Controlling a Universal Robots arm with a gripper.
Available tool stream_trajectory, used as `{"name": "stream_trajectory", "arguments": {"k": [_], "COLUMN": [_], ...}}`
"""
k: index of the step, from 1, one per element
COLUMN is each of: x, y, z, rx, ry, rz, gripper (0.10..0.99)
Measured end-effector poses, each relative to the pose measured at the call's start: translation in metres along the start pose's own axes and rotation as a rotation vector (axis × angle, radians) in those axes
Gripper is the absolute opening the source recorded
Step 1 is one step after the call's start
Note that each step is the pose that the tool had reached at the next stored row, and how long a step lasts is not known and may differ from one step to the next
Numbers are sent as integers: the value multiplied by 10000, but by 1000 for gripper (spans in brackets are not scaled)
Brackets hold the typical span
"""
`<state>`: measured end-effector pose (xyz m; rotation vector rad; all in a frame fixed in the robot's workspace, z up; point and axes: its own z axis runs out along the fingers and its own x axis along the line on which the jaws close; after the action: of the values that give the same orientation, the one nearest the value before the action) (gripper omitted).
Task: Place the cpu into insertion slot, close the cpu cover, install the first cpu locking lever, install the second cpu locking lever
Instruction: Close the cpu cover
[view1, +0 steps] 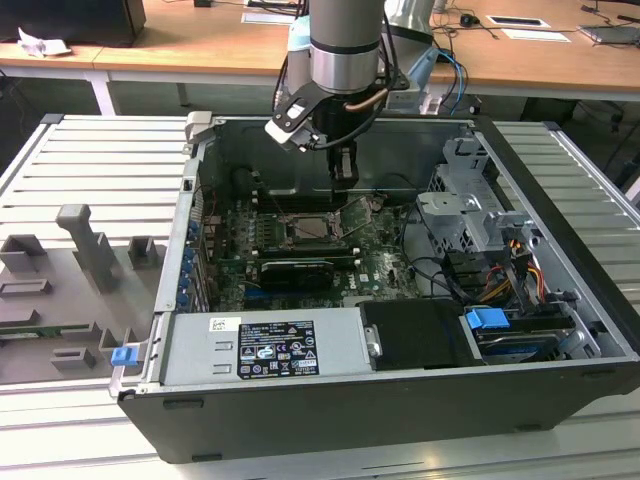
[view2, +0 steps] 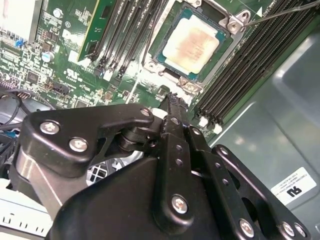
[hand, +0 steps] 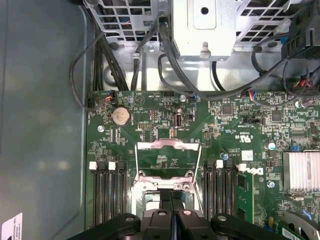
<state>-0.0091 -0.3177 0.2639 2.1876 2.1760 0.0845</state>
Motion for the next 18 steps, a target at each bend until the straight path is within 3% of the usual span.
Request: {"name": "stream_trajectory", "arguments": {"k": [6, 13, 18], "x": [0, 2, 2], "y": [69, 256, 338], "z": [5, 22, 67], "rx": [7, 62, 203], "ry": [0, 0, 1], "rz": [-1, 1, -46], "gripper": [106, 106, 106]}}
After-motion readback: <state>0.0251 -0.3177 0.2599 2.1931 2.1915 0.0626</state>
